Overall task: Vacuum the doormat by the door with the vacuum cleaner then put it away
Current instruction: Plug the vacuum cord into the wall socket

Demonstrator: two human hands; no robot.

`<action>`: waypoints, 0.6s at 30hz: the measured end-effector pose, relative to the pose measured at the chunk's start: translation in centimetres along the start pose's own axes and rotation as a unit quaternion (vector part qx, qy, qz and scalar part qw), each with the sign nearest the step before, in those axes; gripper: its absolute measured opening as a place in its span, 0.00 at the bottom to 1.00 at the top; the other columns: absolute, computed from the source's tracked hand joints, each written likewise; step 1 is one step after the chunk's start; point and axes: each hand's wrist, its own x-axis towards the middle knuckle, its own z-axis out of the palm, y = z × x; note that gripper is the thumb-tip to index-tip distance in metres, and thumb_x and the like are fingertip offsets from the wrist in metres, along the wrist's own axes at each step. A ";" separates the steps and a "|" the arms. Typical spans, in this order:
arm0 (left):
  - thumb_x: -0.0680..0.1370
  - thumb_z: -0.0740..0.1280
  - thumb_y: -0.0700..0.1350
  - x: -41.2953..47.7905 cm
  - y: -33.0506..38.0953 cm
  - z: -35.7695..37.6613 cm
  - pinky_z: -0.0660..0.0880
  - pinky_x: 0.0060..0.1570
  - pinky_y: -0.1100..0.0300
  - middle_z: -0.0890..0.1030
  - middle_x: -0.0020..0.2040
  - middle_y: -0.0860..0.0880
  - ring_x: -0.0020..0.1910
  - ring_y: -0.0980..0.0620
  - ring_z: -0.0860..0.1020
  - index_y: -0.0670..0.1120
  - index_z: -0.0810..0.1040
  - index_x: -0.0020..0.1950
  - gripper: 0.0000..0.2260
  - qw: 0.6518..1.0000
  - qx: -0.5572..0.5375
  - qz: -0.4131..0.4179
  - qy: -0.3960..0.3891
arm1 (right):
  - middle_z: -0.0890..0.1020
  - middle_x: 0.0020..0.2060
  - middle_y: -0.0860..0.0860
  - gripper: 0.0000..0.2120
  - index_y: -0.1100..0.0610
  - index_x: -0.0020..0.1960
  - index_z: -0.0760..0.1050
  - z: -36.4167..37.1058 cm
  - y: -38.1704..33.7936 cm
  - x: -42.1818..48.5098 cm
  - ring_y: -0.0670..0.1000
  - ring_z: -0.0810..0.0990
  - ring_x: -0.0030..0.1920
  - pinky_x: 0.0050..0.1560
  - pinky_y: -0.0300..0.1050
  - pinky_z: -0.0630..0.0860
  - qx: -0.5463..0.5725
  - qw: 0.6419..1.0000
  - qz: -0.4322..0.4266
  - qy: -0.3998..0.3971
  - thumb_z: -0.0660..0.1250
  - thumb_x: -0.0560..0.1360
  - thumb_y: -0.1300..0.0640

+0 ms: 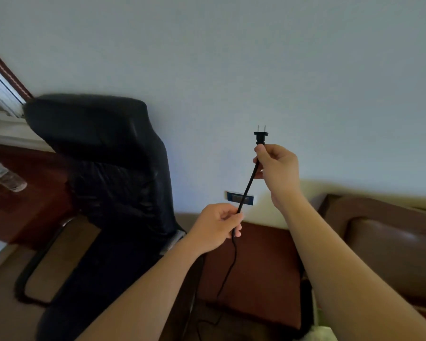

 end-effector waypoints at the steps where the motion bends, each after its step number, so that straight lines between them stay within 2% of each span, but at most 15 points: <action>1: 0.83 0.67 0.43 0.7 -0.8 0.2 0.82 0.51 0.41 0.83 0.38 0.47 0.38 0.51 0.84 0.43 0.82 0.50 0.06 1.000 0.004 -0.010 -0.004 | 0.79 0.32 0.48 0.08 0.56 0.44 0.80 0.0 1.2 0.6 0.42 0.75 0.29 0.32 0.39 0.77 -0.002 1.000 0.011 0.000 0.66 0.81 0.58; 5: 0.83 0.67 0.44 3.0 -4.0 1.1 0.82 0.49 0.42 0.83 0.38 0.46 0.38 0.50 0.84 0.43 0.82 0.50 0.07 0.999 0.007 -0.040 -0.011 | 0.79 0.31 0.45 0.07 0.55 0.46 0.81 0.2 5.9 3.2 0.44 0.75 0.31 0.36 0.45 0.79 -0.017 0.998 0.053 0.006 0.67 0.80 0.57; 8: 0.83 0.66 0.44 4.6 -6.5 1.3 0.83 0.48 0.45 0.83 0.38 0.46 0.38 0.51 0.84 0.40 0.82 0.52 0.08 0.998 -0.004 -0.066 -0.016 | 0.79 0.32 0.47 0.07 0.56 0.46 0.81 0.7 9.5 4.9 0.46 0.74 0.31 0.31 0.42 0.77 -0.020 0.996 0.086 0.006 0.67 0.81 0.58; 11: 0.83 0.66 0.43 6.2 -9.2 1.4 0.83 0.48 0.44 0.82 0.38 0.46 0.38 0.51 0.83 0.39 0.81 0.52 0.08 0.995 -0.021 -0.094 -0.018 | 0.78 0.33 0.49 0.06 0.58 0.47 0.81 1.2 13.1 6.6 0.47 0.74 0.33 0.31 0.41 0.77 -0.028 0.994 0.109 0.005 0.67 0.81 0.58; 14: 0.83 0.67 0.44 7.8 -12.1 1.5 0.83 0.48 0.44 0.82 0.37 0.48 0.38 0.50 0.84 0.42 0.82 0.50 0.07 0.992 -0.025 -0.117 -0.026 | 0.79 0.33 0.49 0.06 0.57 0.47 0.80 1.6 16.9 8.0 0.46 0.76 0.32 0.33 0.43 0.79 -0.044 0.990 0.132 0.006 0.67 0.81 0.58; 18: 0.83 0.67 0.44 9.5 -16.1 1.9 0.82 0.47 0.42 0.82 0.37 0.48 0.38 0.48 0.84 0.45 0.83 0.49 0.07 0.987 -0.039 -0.154 -0.041 | 0.79 0.34 0.49 0.09 0.54 0.43 0.80 1.9 22.0 9.1 0.44 0.75 0.31 0.31 0.40 0.77 -0.074 0.984 0.162 0.007 0.66 0.81 0.56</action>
